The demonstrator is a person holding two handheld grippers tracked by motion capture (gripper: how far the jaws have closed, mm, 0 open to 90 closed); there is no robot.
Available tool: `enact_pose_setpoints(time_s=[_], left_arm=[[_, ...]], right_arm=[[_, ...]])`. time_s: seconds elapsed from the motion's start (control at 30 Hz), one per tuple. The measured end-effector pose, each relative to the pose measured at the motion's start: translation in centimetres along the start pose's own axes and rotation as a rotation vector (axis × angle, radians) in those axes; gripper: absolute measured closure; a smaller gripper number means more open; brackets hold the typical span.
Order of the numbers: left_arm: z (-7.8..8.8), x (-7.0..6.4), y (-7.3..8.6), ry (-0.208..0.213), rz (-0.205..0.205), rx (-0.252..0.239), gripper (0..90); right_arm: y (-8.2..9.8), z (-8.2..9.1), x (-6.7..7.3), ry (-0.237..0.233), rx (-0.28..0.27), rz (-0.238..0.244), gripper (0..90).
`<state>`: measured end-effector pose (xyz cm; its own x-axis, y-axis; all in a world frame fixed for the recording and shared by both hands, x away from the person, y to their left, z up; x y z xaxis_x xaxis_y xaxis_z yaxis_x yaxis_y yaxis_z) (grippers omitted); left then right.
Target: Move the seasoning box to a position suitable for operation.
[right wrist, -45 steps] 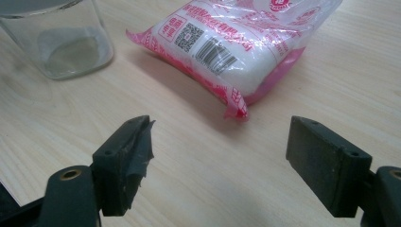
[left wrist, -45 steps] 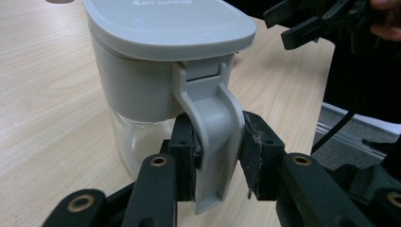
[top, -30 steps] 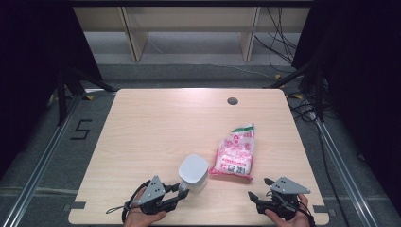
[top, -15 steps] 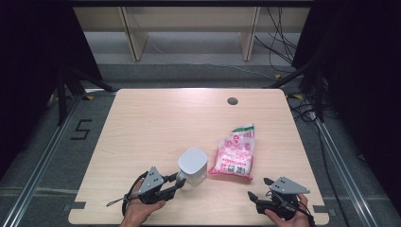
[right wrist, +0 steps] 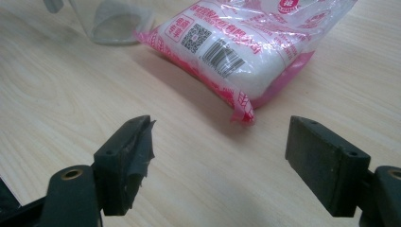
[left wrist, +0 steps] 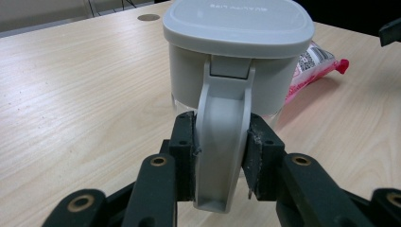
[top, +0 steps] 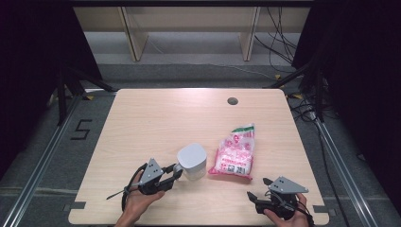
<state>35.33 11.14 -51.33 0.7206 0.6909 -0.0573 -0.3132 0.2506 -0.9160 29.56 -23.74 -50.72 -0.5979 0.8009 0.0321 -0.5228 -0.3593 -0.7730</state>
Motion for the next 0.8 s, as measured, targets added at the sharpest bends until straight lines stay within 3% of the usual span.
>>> enact_pose_setpoints(time_s=[0.23,0.27,0.3,0.33,0.4,0.43,0.53,0.6,0.63,0.8], left_arm=[[-0.7,1.3,-0.2,-0.027,0.001,-0.008,66.8],[-0.8,1.4,-0.2,-0.047,-0.014,-0.003,67.2],[-0.9,1.5,-0.2,-0.050,-0.019,-0.004,67.3],[-0.9,1.5,-0.2,-0.050,-0.019,-0.004,67.4],[-0.9,1.8,-0.1,-0.067,-0.016,-0.002,67.4],[-1.0,2.0,-0.1,-0.083,-0.011,-0.002,67.6],[-1.3,2.1,0.0,-0.103,-0.002,-0.004,68.3],[-1.6,2.2,0.0,-0.104,0.002,-0.005,68.5],[-1.6,2.3,0.0,-0.109,0.004,0.002,68.6],[-2.2,2.4,-0.2,-0.096,0.004,-0.003,68.6]], right_arm=[[-0.1,-0.1,-0.1,-0.010,-0.005,0.020,24.6],[-0.1,-0.1,-0.1,-0.016,-0.006,0.020,24.6],[-0.1,-0.1,0.0,-0.013,-0.001,0.014,24.6],[0.0,0.0,0.2,0.004,0.005,-0.027,24.6],[0.0,-0.1,0.2,0.000,-0.002,-0.022,24.6],[-0.1,-0.1,0.0,0.000,-0.010,0.008,24.6],[-0.1,-0.2,0.0,-0.005,-0.010,0.005,24.6],[-0.1,-0.1,-0.1,-0.014,-0.001,0.009,24.6],[-0.1,-0.1,0.1,-0.008,-0.005,-0.016,24.6],[-0.1,-0.3,-0.1,-0.003,-0.008,0.009,24.6]])
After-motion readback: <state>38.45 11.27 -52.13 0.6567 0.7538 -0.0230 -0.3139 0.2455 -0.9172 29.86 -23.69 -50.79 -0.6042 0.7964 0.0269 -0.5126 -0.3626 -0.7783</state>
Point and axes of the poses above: each handheld gripper's, and its own axes: z roughly backward along the jaws, y roughly out of its underside, x roughly to its left, the point moved 4 cm from there along -z, roughly forward along the jaws, and after that the axes turned 1 degree about x, right-handed, at the moved point
